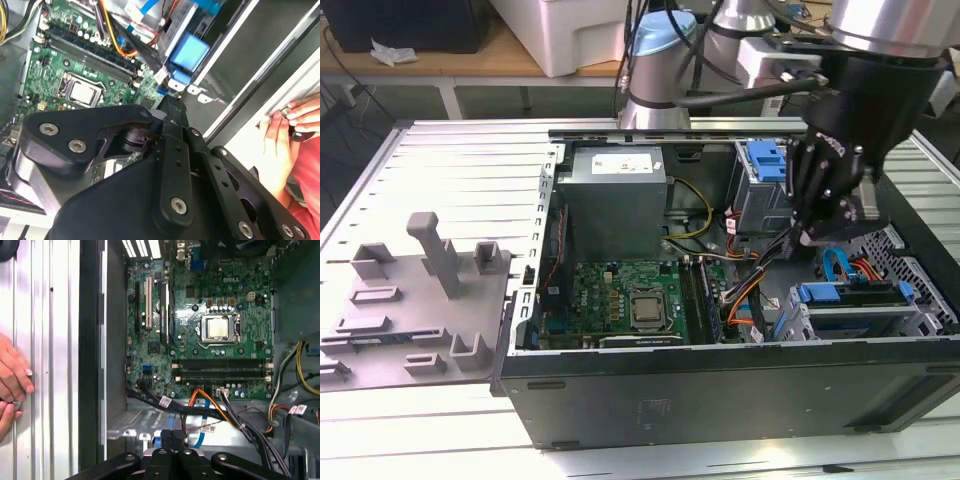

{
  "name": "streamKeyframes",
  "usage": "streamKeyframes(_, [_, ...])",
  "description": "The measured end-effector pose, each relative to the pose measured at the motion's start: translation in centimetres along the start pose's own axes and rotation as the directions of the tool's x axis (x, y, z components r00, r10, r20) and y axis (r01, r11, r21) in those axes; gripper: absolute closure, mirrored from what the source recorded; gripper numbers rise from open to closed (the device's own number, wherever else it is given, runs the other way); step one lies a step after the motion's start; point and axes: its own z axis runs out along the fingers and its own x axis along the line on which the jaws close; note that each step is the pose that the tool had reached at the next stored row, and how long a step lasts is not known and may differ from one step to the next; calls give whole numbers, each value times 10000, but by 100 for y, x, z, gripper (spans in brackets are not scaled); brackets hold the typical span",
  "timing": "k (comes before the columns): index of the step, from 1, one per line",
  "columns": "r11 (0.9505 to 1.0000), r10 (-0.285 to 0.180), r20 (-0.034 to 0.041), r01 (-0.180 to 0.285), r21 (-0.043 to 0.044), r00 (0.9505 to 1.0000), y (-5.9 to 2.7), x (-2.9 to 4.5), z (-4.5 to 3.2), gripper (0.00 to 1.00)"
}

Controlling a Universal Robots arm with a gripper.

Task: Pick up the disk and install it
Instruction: 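Insert the second disk wire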

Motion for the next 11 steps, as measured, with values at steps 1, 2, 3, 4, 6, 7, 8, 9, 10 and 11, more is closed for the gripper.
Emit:
streamKeyframes(1, [10000,1,-4,-1,21,10000,34,0,1,89])
streamKeyframes(2, [10000,6,-12,-6,46,10000,77,0,3,89])
streamKeyframes(3, [10000,9,-16,-8,58,10000,100,0,4,89])
streamKeyframes(4, [10000,9,-18,-9,62,10000,109,1,4,89])
streamKeyframes(6, [10000,10,-19,-10,69,10000,126,1,4,89])
streamKeyframes(7, [10000,9,-19,-9,71,10000,127,0,5,89])
streamKeyframes(8, [10000,10,-19,-9,71,10000,130,0,5,89])
streamKeyframes(9, [10000,10,-19,-9,71,10000,132,0,5,89])
streamKeyframes(10, [10000,9,-18,-9,71,10000,132,0,5,89])
streamKeyframes(11, [10000,9,-18,-9,71,10000,133,0,5,89])
